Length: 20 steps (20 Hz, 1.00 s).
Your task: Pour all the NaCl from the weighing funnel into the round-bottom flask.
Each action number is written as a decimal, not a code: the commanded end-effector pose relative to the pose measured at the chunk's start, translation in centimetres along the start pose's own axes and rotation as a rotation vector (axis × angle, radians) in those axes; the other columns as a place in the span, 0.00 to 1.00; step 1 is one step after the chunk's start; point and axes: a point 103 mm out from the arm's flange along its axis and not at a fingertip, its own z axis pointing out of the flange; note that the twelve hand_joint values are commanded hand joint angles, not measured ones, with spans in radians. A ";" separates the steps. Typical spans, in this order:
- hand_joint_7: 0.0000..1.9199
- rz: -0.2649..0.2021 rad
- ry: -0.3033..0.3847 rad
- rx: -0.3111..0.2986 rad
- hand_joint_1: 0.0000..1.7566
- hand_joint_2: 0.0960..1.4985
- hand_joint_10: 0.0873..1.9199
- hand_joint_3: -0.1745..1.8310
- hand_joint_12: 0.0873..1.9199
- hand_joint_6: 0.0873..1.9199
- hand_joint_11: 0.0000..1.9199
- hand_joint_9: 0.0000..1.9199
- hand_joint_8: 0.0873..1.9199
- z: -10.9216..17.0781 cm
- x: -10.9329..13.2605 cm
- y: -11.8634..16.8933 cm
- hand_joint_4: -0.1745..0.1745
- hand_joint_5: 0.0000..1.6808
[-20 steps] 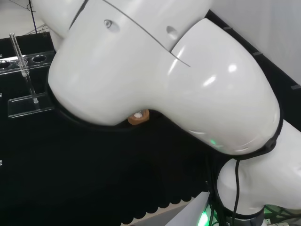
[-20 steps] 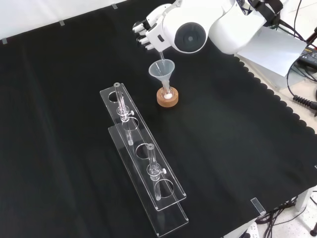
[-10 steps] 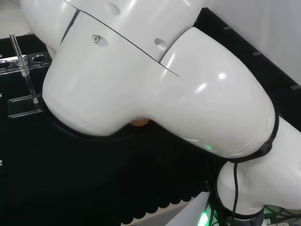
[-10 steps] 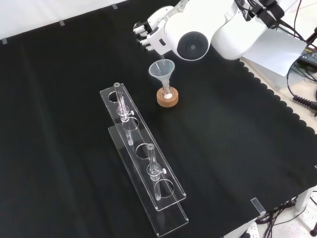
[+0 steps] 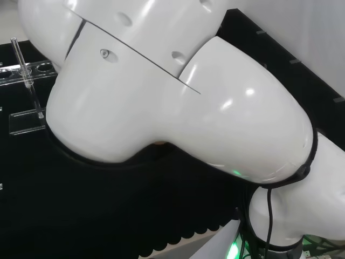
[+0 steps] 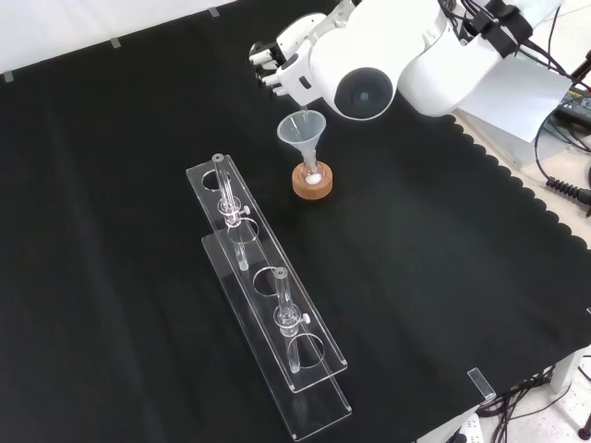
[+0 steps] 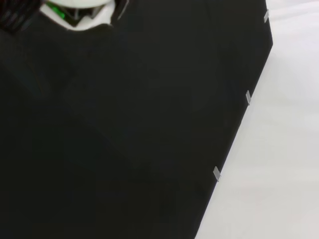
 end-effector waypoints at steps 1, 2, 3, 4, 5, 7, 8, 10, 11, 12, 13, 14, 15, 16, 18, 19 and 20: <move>0.38 -0.003 -0.020 0.004 0.62 0.40 0.16 0.47 0.55 0.47 0.39 0.53 0.32 -0.6 0.4 0.1 1.00 0.68; 0.38 -0.002 -0.021 0.004 0.62 0.40 0.16 0.47 0.55 0.47 0.39 0.53 0.32 -0.6 0.4 0.1 1.00 0.68; 0.38 -0.002 -0.022 0.004 0.62 0.40 0.16 0.47 0.55 0.47 0.39 0.53 0.32 -0.7 0.5 0.1 1.00 0.68; 0.38 -0.002 -0.023 0.006 0.62 0.40 0.16 0.47 0.55 0.47 0.39 0.53 0.32 -0.8 0.4 0.1 1.00 0.68; 0.37 -0.001 -0.024 0.008 0.62 0.40 0.16 0.47 0.55 0.47 0.39 0.53 0.32 -0.8 0.4 0.1 1.00 0.68; 0.37 0.001 -0.027 0.013 0.62 0.40 0.16 0.47 0.55 0.47 0.39 0.53 0.32 -0.9 0.4 0.1 1.00 0.68; 0.37 0.002 -0.028 0.015 0.62 0.40 0.16 0.47 0.55 0.47 0.38 0.53 0.32 -1.0 0.3 0.1 1.00 0.68; 0.37 0.005 -0.032 0.019 0.62 0.40 0.16 0.47 0.55 0.47 0.38 0.53 0.32 -1.0 0.2 0.1 1.00 0.68; 0.37 0.006 -0.035 0.021 0.62 0.40 0.16 0.47 0.55 0.47 0.38 0.53 0.32 -1.1 0.2 0.1 1.00 0.68; 0.37 0.007 -0.036 0.023 0.62 0.40 0.16 0.47 0.55 0.47 0.38 0.53 0.32 -1.1 0.2 0.1 1.00 0.68; 0.37 0.007 -0.036 0.024 0.62 0.40 0.16 0.47 0.55 0.47 0.38 0.53 0.32 -1.1 0.2 0.1 1.00 0.68; 0.37 0.007 -0.035 0.026 0.62 0.40 0.16 0.47 0.55 0.47 0.38 0.53 0.32 -1.1 0.2 0.1 1.00 0.68; 0.37 0.007 -0.034 0.028 0.62 0.40 0.16 0.47 0.55 0.47 0.38 0.53 0.32 -1.1 0.2 0.1 1.00 0.68; 0.37 0.007 -0.032 0.029 0.62 0.40 0.16 0.47 0.55 0.47 0.38 0.53 0.32 -1.0 0.2 0.1 1.00 0.68; 0.37 0.010 -0.026 0.029 0.62 0.40 0.16 0.47 0.55 0.47 0.38 0.53 0.32 -1.0 0.1 0.1 1.00 0.68; 0.37 0.012 -0.021 0.030 0.62 0.40 0.16 0.47 0.55 0.47 0.38 0.53 0.32 -0.9 0.1 0.1 1.00 0.68; 0.37 0.013 -0.013 0.030 0.62 0.40 0.16 0.47 0.55 0.47 0.38 0.53 0.32 -0.8 0.1 0.1 1.00 0.68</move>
